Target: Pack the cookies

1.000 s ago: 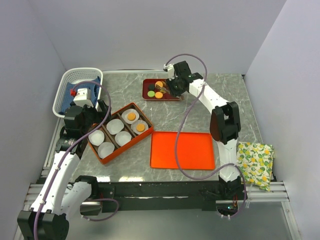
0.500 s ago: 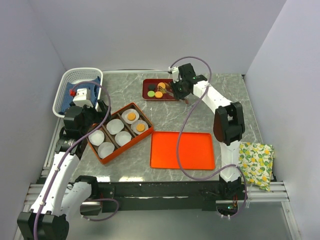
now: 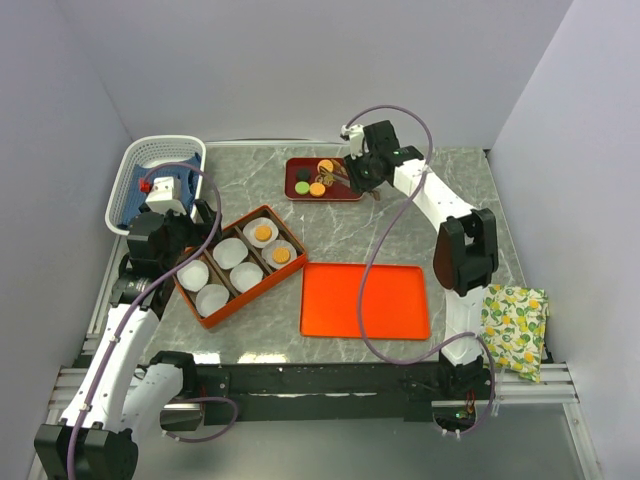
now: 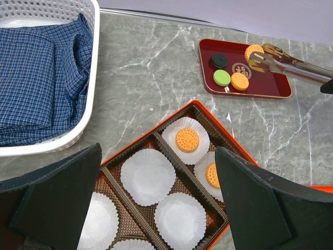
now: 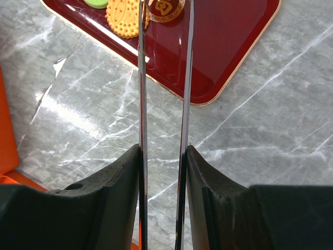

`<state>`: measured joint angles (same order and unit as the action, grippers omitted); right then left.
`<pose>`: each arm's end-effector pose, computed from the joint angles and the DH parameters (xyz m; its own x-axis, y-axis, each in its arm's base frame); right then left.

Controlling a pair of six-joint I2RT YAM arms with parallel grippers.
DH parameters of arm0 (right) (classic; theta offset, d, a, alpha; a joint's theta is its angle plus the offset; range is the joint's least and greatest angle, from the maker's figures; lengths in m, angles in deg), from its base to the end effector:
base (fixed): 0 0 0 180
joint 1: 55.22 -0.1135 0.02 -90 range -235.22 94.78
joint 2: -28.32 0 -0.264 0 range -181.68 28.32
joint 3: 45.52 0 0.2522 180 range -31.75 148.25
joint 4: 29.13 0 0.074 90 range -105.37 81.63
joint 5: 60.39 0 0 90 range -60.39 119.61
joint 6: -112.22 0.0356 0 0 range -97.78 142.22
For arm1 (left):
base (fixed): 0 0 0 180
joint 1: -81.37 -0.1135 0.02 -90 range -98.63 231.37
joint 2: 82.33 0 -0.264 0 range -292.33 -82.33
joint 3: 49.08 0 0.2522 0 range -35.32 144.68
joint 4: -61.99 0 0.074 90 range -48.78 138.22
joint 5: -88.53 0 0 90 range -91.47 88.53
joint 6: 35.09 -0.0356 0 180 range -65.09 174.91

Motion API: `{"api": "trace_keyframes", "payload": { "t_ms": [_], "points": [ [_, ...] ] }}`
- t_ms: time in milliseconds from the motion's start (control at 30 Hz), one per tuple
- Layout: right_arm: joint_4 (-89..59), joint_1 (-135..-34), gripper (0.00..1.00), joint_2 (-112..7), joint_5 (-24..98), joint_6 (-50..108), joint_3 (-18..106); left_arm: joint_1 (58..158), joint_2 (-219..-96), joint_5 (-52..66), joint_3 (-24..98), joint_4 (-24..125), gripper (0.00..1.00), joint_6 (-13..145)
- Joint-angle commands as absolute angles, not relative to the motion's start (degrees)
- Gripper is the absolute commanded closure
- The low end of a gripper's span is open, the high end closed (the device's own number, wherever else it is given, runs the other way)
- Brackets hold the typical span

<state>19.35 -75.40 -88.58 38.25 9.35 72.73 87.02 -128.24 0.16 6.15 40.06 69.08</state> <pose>0.4354 0.1657 0.2748 -0.5733 -0.4453 -0.6878 -0.5792 0.8140 -0.0442 0.1911 -0.0199 0.3200 -0.2415 -0.2220 -0.9447 0.0690 0.9671 -0.2449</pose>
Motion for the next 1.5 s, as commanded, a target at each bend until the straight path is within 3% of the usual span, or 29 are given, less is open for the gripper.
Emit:
{"api": "trace_keyframes", "payload": {
  "t_ms": [0, 667, 1200, 1467],
  "points": [
    [17.24, -75.17, 0.67, -84.27, 39.54, 9.65, 72.31, 86.91, -127.15, 0.11, 6.69, 41.37, 0.04, 68.09],
    [17.59, -77.36, 0.68, -78.64, 43.14, 9.56, 68.27, 86.91, -126.98, 0.11, 6.69, 41.46, 0.04, 68.09],
    [17.77, -89.93, 0.68, -68.98, 47.80, 7.01, 61.06, 86.91, -125.48, -1.29, 6.34, 41.72, 0.04, 68.00],
    [19.52, -96.26, 0.68, -70.64, 50.44, 4.73, 60.88, 86.91, -123.38, -1.30, 5.81, 42.25, 0.03, 68.09]
  ]
}}
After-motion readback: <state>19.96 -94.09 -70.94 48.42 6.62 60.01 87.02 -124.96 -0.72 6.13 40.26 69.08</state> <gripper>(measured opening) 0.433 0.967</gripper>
